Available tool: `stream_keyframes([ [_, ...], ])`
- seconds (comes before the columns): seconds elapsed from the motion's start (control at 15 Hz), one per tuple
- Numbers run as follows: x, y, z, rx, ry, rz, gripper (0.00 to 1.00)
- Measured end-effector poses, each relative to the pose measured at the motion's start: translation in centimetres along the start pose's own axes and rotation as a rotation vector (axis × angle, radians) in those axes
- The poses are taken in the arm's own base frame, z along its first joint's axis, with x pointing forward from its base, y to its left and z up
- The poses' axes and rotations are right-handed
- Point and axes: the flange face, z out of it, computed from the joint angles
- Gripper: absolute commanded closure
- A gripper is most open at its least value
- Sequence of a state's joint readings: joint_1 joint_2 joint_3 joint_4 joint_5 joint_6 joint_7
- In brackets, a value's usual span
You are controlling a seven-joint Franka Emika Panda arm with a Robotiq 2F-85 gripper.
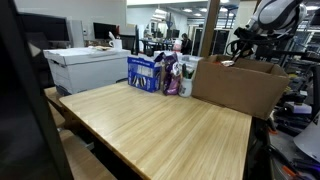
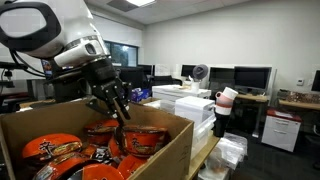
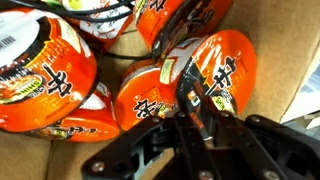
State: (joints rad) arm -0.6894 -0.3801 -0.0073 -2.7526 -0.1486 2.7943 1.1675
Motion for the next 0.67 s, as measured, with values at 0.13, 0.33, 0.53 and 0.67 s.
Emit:
stream_keyframes([
  [0.13,0.0,-0.2,-0.2,-0.021,-0.002,-0.013,0.74],
  [0.33,0.1,-0.7,-0.6,-0.042,0.0,-0.033,0.66],
  [0.53,0.4,-1.4,-1.1,-0.035,0.017,-0.054,0.5],
  [0.67,0.6,-1.8,-1.4,-0.023,0.03,-0.067,0.38],
])
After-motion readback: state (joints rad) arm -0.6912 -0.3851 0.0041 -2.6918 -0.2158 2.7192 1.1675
